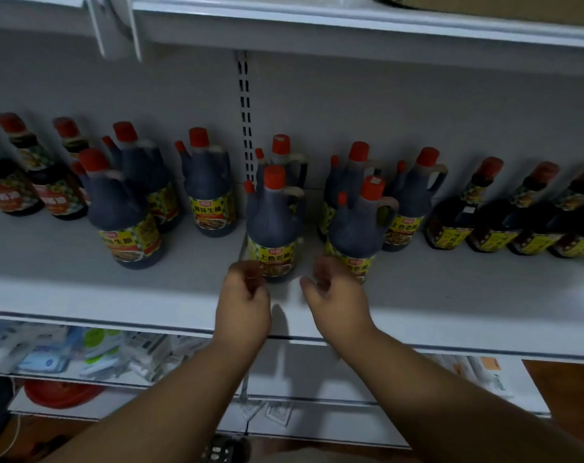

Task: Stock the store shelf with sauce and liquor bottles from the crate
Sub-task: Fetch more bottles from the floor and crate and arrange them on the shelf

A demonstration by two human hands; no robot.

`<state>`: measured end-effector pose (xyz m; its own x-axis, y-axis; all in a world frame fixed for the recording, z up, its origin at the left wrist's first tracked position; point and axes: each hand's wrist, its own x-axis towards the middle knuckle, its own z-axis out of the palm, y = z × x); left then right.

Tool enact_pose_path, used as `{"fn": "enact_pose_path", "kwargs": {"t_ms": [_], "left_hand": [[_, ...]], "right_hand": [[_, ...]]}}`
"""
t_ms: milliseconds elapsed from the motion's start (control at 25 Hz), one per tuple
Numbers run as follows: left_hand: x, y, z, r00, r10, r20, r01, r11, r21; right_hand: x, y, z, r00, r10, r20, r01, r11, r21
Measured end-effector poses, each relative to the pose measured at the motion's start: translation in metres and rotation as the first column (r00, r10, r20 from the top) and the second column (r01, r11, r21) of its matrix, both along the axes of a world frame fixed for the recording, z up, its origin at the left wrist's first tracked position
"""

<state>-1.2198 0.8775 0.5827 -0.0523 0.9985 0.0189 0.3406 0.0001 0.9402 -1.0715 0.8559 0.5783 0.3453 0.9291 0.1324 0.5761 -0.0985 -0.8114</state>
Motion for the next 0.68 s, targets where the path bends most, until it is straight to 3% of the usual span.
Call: {"fn": "enact_pose_path", "kwargs": {"t_ms": [200, 280, 440, 680], "left_hand": [[0.058, -0.009, -0.011, 0.969, -0.228, 0.093, 0.235, 0.969, -0.076], [0.075, -0.002, -0.011, 0.965, -0.252, 0.068, 0.257, 0.962, -0.092], [0.097, 0.003, -0.007, 0.951, -0.283, 0.126, 0.282, 0.959, 0.028], [0.108, 0.009, -0.008, 0.956, -0.252, 0.153, 0.245, 0.968, 0.062]], "right_hand": [[0.05, -0.021, -0.009, 0.978, -0.204, -0.047, 0.206, 0.977, 0.052], [0.07, -0.014, -0.015, 0.965, -0.261, -0.002, 0.26, 0.964, 0.061], [0.082, 0.003, -0.016, 0.989, -0.125, -0.078, 0.128, 0.991, 0.037], [0.09, 0.022, -0.018, 0.993, -0.081, -0.086, 0.084, 0.996, 0.025]]}}
